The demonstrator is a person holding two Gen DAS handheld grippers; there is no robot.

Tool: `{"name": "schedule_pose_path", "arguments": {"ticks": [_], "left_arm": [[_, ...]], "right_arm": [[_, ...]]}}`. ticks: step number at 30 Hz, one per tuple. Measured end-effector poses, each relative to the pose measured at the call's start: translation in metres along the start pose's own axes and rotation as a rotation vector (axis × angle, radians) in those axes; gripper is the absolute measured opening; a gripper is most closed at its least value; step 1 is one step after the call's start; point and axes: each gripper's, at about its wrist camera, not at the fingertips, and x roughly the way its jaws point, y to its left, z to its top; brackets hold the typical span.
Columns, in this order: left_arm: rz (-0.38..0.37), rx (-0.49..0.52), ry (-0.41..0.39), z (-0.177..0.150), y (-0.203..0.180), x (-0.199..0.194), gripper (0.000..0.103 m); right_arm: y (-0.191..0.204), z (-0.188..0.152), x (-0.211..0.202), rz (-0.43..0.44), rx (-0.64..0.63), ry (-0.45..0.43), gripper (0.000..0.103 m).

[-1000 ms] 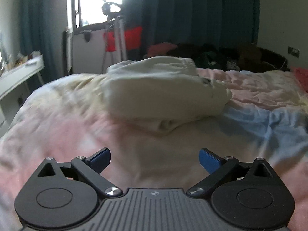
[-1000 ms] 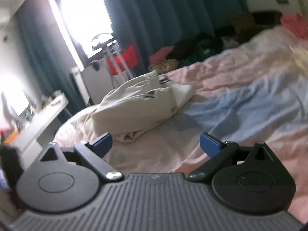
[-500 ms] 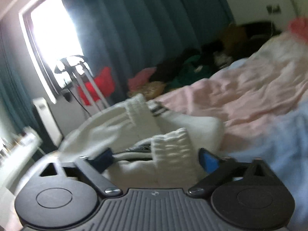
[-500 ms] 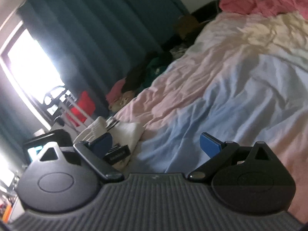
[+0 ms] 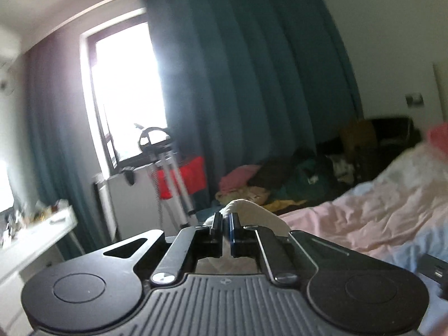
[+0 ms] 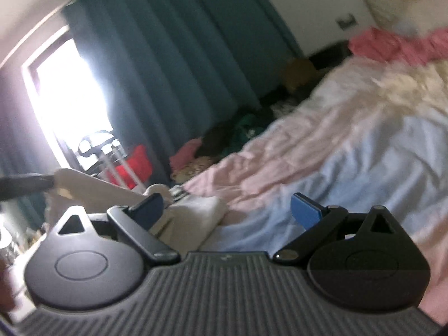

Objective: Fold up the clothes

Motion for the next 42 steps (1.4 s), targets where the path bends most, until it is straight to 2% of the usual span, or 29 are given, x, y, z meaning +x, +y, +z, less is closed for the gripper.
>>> {"name": "schedule_pose_path", "arguments": {"ticks": [2,6,7,9,11,13,15,17,22,26,29,32,36,37,41,42], "left_arm": [[0.034,-0.035,-0.001,-0.009,0.033,-0.036,0.004],[0.115,-0.071,0.045,-0.036,0.103,-0.091,0.003],[0.14,-0.075,0.065,-0.044,0.122,-0.1,0.003],[0.178,-0.168,0.142,-0.066,0.162,-0.107,0.003],[0.213,-0.268,0.215,-0.089,0.196,-0.109,0.002],[0.263,-0.309,0.242,-0.112,0.21,-0.106,0.0],[0.285,-0.352,0.242,-0.121,0.222,-0.108,0.0],[0.3,-0.385,0.251,-0.123,0.232,-0.109,0.0],[0.28,-0.568,0.304,-0.138,0.266,-0.128,0.001],[0.24,-0.668,0.351,-0.163,0.274,-0.129,0.004],[0.207,-0.696,0.372,-0.172,0.271,-0.122,0.009],[0.201,-0.703,0.38,-0.178,0.269,-0.111,0.01],[0.2,-0.754,0.394,-0.184,0.273,-0.103,0.013],[0.197,-0.769,0.395,-0.185,0.275,-0.102,0.013],[0.202,-0.778,0.392,-0.185,0.276,-0.103,0.013],[0.202,-0.774,0.392,-0.185,0.276,-0.104,0.014]], "right_arm": [[0.012,0.002,-0.01,0.044,-0.038,-0.009,0.099],[0.033,0.008,-0.032,0.168,-0.055,0.048,0.096],[0.041,0.007,-0.038,0.177,-0.092,0.074,0.086],[0.057,-0.001,-0.05,0.196,-0.163,0.136,0.069],[0.074,-0.013,-0.061,0.223,-0.225,0.212,0.064],[0.091,-0.025,-0.072,0.249,-0.287,0.288,0.06],[0.111,-0.044,-0.078,0.273,-0.374,0.362,0.06],[0.128,-0.063,-0.08,0.293,-0.449,0.401,0.06],[0.155,-0.098,-0.059,0.262,-0.604,0.42,0.059],[0.158,-0.111,-0.024,0.199,-0.607,0.428,0.058],[0.155,-0.117,0.004,0.164,-0.555,0.427,0.058],[0.159,-0.13,0.028,0.151,-0.571,0.428,0.058],[0.17,-0.132,0.03,0.185,-0.604,0.358,0.044],[0.174,-0.131,0.028,0.193,-0.62,0.347,0.044],[0.176,-0.132,0.018,0.177,-0.662,0.413,0.044],[0.173,-0.13,0.014,0.178,-0.639,0.439,0.044]]}}
